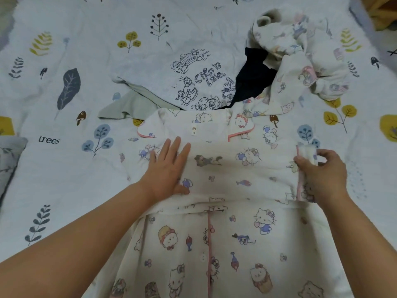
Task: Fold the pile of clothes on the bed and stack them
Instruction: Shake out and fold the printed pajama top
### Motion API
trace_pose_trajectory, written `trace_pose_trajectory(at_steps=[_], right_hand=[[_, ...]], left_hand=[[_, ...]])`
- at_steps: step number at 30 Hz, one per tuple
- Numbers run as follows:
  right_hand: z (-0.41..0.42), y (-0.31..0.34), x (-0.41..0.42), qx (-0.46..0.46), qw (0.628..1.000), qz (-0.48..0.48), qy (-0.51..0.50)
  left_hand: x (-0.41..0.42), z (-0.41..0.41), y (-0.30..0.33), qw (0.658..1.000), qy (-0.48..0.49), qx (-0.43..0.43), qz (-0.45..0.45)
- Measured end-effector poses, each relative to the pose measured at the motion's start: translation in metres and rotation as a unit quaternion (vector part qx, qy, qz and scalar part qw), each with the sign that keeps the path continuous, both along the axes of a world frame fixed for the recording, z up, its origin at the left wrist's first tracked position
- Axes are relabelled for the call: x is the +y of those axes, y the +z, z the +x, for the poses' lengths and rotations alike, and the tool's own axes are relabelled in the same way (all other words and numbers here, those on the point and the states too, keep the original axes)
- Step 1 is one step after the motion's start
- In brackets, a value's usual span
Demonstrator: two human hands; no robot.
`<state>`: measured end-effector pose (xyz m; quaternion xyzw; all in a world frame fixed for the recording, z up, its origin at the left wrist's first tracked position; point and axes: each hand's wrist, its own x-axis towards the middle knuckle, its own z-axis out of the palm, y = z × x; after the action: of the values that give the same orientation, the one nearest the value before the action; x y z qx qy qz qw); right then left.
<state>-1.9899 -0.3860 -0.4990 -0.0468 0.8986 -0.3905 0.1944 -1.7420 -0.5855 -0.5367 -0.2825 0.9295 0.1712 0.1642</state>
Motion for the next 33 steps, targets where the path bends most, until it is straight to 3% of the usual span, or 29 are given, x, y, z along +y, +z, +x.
trace_pose_trajectory(at_steps=[3,6,8,10,13,15,17,19,21,25,33], right_hand=[[-0.004,-0.01,-0.003,0.003,0.996,0.091,0.026],[-0.005,-0.012,-0.006,-0.038,0.993,0.105,0.043],[-0.005,-0.014,-0.006,0.002,0.993,0.107,0.046],[-0.002,-0.016,-0.005,0.057,0.994,0.095,0.024],[-0.001,-0.019,-0.006,0.128,0.983,0.133,0.016],[0.003,-0.022,-0.008,0.214,0.96,0.179,0.033],[0.02,-0.025,-0.015,0.298,0.935,0.154,0.112],[0.045,-0.035,-0.023,0.335,0.897,0.156,0.241],[0.055,-0.047,-0.024,0.289,0.869,0.228,0.33],[0.038,-0.069,-0.009,0.174,0.848,0.353,0.356],[0.034,-0.068,-0.011,0.132,0.845,0.33,0.4]], left_hand=[[0.003,0.003,-0.001,0.999,-0.026,0.034,0.014],[0.01,0.005,-0.002,0.992,-0.079,0.101,0.011],[0.015,0.006,-0.006,0.983,-0.162,0.083,-0.033],[0.016,0.005,-0.006,0.981,-0.183,0.06,-0.036],[0.015,0.005,0.008,0.989,-0.137,0.033,0.039],[0.016,0.005,0.015,0.993,-0.079,0.06,0.066],[0.021,0.001,0.011,0.988,-0.06,0.14,-0.025],[0.022,-0.003,0.001,0.987,-0.037,0.127,-0.095],[0.018,0.0,-0.014,0.992,-0.004,0.045,-0.118],[-0.004,0.035,-0.044,0.99,0.065,-0.044,-0.117],[-0.01,0.041,-0.046,0.985,0.081,-0.081,-0.127]])
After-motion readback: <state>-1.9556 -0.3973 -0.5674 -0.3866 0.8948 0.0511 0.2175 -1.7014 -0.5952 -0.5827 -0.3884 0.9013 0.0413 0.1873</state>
